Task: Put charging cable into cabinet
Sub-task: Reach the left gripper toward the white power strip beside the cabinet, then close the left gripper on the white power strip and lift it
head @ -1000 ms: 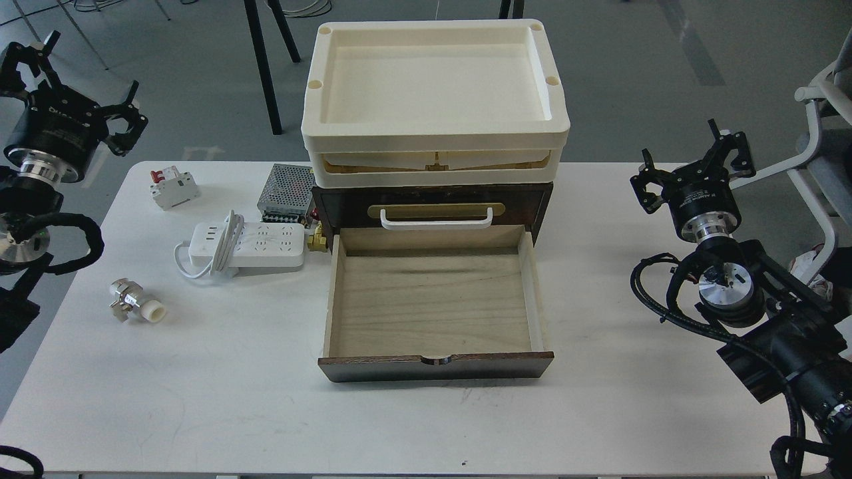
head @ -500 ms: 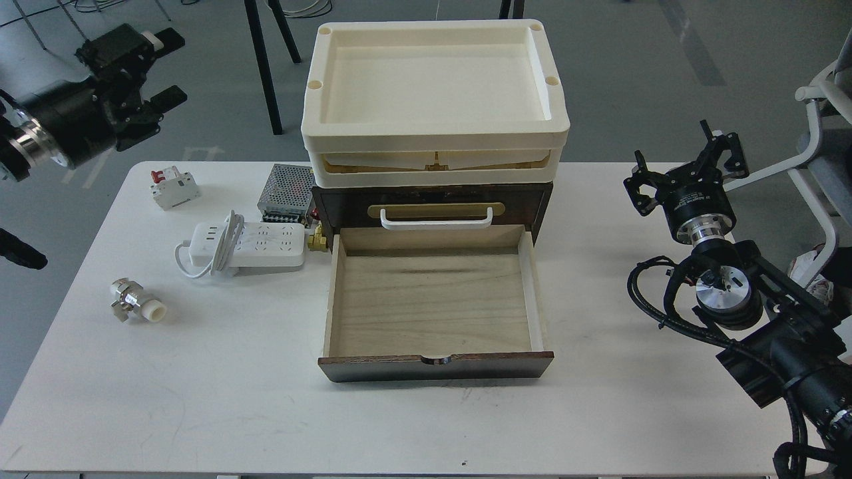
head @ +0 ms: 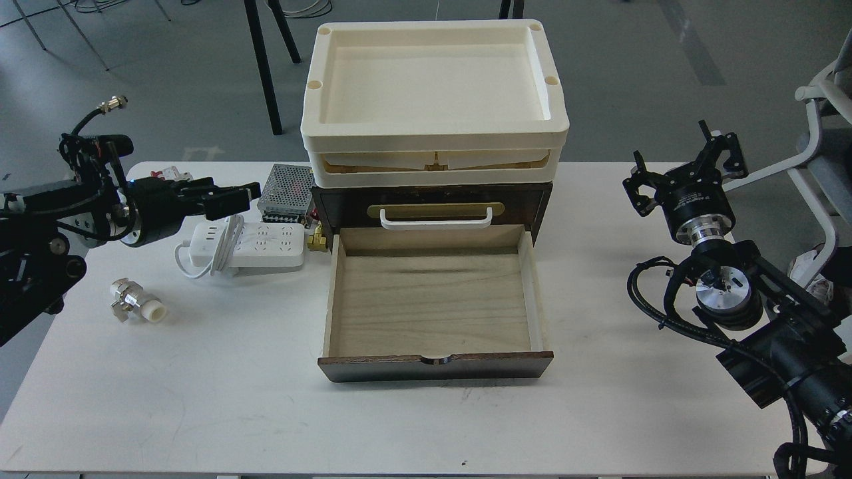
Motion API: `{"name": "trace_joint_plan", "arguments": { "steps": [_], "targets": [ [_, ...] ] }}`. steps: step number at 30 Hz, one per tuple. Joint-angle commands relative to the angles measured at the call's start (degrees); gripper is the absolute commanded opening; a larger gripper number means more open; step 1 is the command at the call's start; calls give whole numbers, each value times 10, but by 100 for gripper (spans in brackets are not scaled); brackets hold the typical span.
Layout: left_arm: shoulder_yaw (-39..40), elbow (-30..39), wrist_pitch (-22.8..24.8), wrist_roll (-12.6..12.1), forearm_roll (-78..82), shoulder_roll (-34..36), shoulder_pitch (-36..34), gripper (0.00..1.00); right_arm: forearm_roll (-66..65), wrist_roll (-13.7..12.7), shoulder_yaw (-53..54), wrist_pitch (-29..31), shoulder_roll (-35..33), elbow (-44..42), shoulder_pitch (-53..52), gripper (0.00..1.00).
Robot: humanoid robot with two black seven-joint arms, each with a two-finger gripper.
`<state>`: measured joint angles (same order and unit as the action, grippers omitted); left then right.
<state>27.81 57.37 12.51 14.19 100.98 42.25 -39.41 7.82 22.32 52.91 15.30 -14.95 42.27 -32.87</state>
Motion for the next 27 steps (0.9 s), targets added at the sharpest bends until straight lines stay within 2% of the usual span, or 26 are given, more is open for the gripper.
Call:
{"name": "trace_joint_plan", "arguments": {
  "steps": [1,7,15,18,23,27],
  "targets": [
    [-38,-68,-49,1,18,-27,-3,96,0,0,0,0,0,1,0,100],
    [-79,-128,-71,-3,18,-70,-5,90,0,0,0,0,0,0,0,100],
    [-80,-219,-75,-5,18,-134,-18,87,0,-1,0,0,0,0,0,100],
    [-94,-226,-75,-5,20,-139,-18,73,0,-1,0,0,0,0,0,100],
    [-148,-230,-91,-5,20,-139,-37,57,0,0,0,0,0,-2,0,100],
    [-151,-246,-92,-5,12,-140,-39,32,0,0,0,0,0,-3,-1,100]
  ]
}}
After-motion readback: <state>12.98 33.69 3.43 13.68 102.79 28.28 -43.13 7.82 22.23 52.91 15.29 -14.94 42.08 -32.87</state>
